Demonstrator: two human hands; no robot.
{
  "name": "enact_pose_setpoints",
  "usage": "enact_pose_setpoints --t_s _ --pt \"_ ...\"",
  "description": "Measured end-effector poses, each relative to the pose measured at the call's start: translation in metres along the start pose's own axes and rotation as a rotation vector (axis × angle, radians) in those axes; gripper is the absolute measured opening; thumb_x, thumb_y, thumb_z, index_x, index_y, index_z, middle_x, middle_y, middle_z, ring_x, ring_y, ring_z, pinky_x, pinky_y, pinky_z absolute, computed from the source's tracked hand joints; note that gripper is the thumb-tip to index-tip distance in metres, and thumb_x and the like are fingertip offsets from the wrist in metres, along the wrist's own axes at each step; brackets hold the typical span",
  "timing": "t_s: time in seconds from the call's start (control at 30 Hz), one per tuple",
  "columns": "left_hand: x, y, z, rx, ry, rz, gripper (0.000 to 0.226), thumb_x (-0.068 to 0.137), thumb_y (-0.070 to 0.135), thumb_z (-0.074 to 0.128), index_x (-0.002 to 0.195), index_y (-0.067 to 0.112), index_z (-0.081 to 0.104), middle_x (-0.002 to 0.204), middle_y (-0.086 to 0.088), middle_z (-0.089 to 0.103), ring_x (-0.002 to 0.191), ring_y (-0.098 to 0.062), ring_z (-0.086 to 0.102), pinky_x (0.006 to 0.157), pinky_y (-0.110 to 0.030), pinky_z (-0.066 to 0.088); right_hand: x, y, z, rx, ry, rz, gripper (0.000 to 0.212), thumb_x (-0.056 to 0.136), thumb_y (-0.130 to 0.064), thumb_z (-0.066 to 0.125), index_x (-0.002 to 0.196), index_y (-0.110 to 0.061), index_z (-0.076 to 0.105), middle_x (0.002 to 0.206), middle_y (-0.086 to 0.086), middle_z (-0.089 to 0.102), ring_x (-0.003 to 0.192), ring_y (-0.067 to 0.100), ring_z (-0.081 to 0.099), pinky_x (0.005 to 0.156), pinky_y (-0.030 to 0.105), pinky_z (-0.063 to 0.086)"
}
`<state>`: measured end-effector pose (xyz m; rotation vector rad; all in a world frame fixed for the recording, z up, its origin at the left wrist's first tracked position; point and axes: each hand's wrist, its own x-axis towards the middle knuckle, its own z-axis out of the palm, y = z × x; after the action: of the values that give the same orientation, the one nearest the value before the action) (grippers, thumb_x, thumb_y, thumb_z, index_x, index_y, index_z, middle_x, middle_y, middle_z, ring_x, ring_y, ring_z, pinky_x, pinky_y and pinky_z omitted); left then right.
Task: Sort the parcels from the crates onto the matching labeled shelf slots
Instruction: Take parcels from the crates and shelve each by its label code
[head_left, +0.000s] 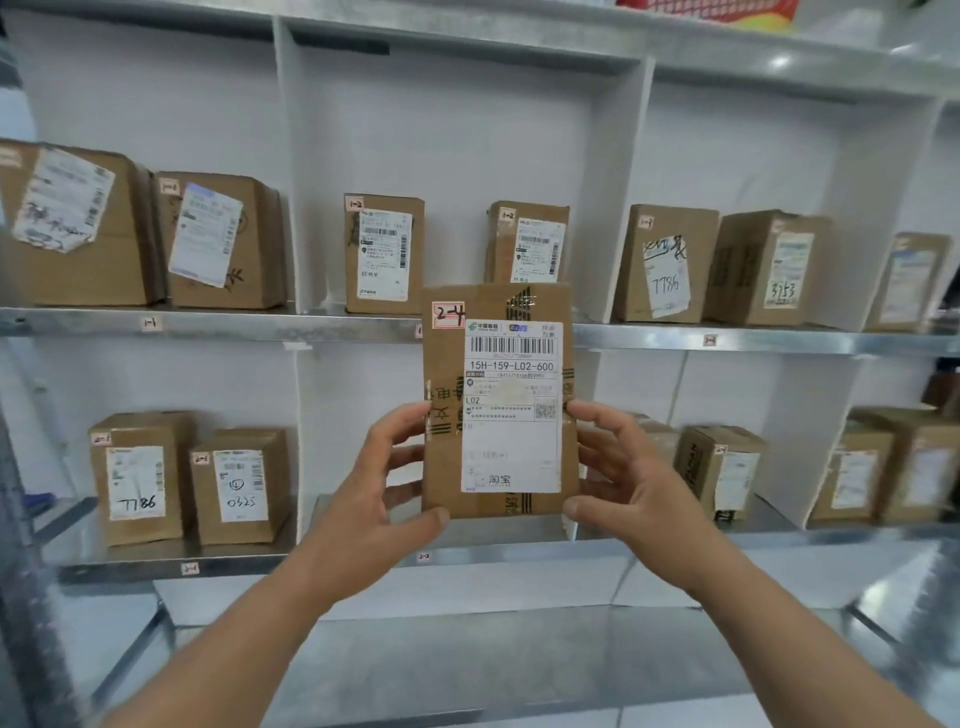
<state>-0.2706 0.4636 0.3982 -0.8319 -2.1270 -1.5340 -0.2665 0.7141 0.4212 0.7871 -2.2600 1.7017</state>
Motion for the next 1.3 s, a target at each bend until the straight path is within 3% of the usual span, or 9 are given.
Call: enact_pose_setpoints --t_s 0.2,0.33,0.5,0.57,0.7,0.9,1.03,1.13,1.3 --pt "0.037 0.023 0.088 0.012 -0.045 0.023 0.077 0.070 0.019 0.067 0.120 0.063 0.027 0.128 0.034 0.039 0.123 -0.001 0.044 0.094 -0.018 0.048 -0.028 0.013 -0.087 -0.033 0.066 0.001 0.077 0.079 0.011 0.065 0.115 -0.056 0.047 0.125 -0.021 0.057 0.120 0.001 0.052 0.095 0.027 0.050" --pt "0.072 0.037 0.157 0.007 -0.072 0.059 0.077 0.070 0.021 0.067 0.114 0.069 0.026 0.123 0.042 0.038 0.121 0.008 0.042 0.087 -0.007 0.045 -0.045 0.024 -0.159 -0.039 0.141 0.012 0.075 0.079 0.010 0.066 0.119 -0.050 0.045 0.127 -0.018 0.056 0.121 0.002 0.052 0.101 0.033 0.047" --pt "0.115 0.049 0.244 -0.029 -0.138 0.113 0.089 0.079 -0.002 0.070 0.114 0.068 0.027 0.121 0.045 0.039 0.120 0.009 0.041 0.083 -0.005 0.043 -0.066 0.043 -0.247 -0.057 0.209 0.010 0.080 0.079 0.011 0.066 0.113 -0.059 0.048 0.128 -0.018 0.057 0.123 0.003 0.051 0.101 0.036 0.048" --pt "0.129 0.053 0.278 -0.044 -0.158 0.116 0.088 0.078 0.000 0.070 0.114 0.068 0.028 0.119 0.045 0.040 0.119 0.012 0.042 0.083 -0.005 0.043 -0.074 0.052 -0.281 -0.068 0.231 0.013 0.081 0.078 0.011 0.066 0.113 -0.059 0.048 0.127 -0.019 0.058 0.123 0.003 0.051 0.099 0.035 0.049" --pt "0.152 0.057 0.342 -0.099 -0.167 0.116 0.079 0.072 0.013 0.066 0.119 0.065 0.029 0.127 0.038 0.040 0.122 0.006 0.043 0.088 -0.010 0.045 -0.091 0.069 -0.346 -0.086 0.238 0.010 0.081 0.078 0.012 0.066 0.115 -0.058 0.048 0.126 -0.022 0.057 0.125 0.005 0.050 0.099 0.036 0.049" --pt "0.178 0.059 0.425 -0.155 -0.217 0.120 0.082 0.070 0.009 0.066 0.117 0.066 0.031 0.125 0.038 0.042 0.120 0.008 0.044 0.087 -0.010 0.045 -0.118 0.095 -0.419 -0.095 0.282 0.034 0.080 0.078 0.012 0.066 0.121 -0.052 0.046 0.134 -0.011 0.054 0.126 0.011 0.050 0.103 0.042 0.045" --pt "0.196 0.057 0.465 -0.160 -0.273 0.113 0.084 0.078 -0.004 0.068 0.126 0.052 0.027 0.131 0.028 0.039 0.121 0.008 0.041 0.090 -0.007 0.042 -0.128 0.109 -0.453 -0.093 0.316 0.033 0.078 0.079 0.013 0.065 0.120 -0.052 0.047 0.132 -0.012 0.055 0.125 0.009 0.051 0.101 0.039 0.047" --pt "0.215 0.059 0.491 -0.140 -0.293 0.148 0.082 0.073 0.010 0.069 0.123 0.060 0.028 0.129 0.035 0.038 0.123 0.004 0.043 0.094 -0.014 0.045 -0.132 0.116 -0.478 -0.103 0.346 0.030 0.078 0.078 0.015 0.064 0.121 -0.048 0.047 0.134 -0.006 0.054 0.125 0.010 0.051 0.100 0.040 0.048" --pt "0.250 0.054 0.539 -0.202 -0.325 0.165 0.083 0.077 0.002 0.069 0.126 0.053 0.026 0.140 0.016 0.036 0.129 -0.007 0.040 0.102 -0.040 0.046 -0.132 0.128 -0.527 -0.167 0.376 0.028 0.078 0.078 0.014 0.065 0.120 -0.048 0.044 0.132 -0.005 0.055 0.124 0.013 0.053 0.098 0.040 0.049"
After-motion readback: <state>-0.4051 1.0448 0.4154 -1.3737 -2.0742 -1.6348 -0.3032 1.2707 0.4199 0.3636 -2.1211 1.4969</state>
